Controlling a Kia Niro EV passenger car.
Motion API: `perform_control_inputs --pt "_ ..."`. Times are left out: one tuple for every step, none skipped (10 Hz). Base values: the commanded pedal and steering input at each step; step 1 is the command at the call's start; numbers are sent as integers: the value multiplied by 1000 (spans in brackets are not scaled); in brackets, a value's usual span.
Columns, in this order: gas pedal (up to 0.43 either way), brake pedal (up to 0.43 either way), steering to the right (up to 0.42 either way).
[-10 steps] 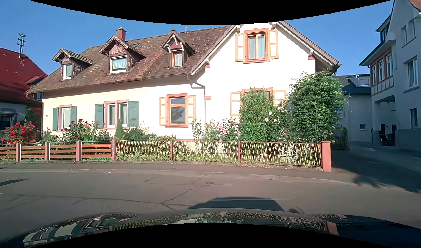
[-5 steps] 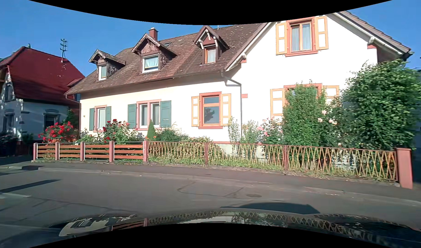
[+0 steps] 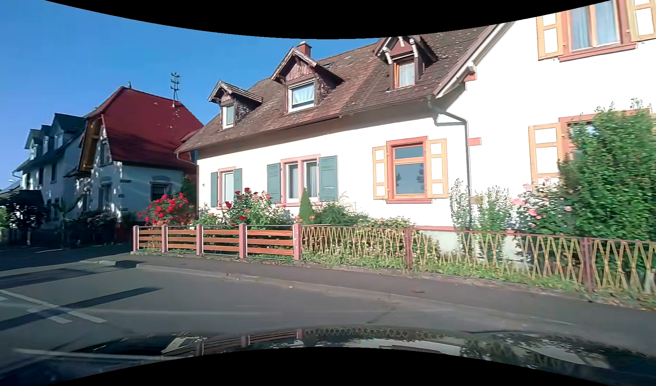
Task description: Follow the waypoints while adhering to traffic rules and regulations
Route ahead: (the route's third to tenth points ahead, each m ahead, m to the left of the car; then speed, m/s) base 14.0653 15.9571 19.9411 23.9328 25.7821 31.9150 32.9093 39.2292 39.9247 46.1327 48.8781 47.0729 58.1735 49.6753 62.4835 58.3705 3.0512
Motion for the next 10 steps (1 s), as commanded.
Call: perform_control_inputs --pt "209 0 -618" --pt "209 0 -597" --pt "209 0 -571" --pt "209 0 -538" --pt "197 0 -516" --pt "197 0 -502" --pt "197 0 -484" --pt "189 0 -468" --pt "189 0 -454" --pt "177 0 -433"
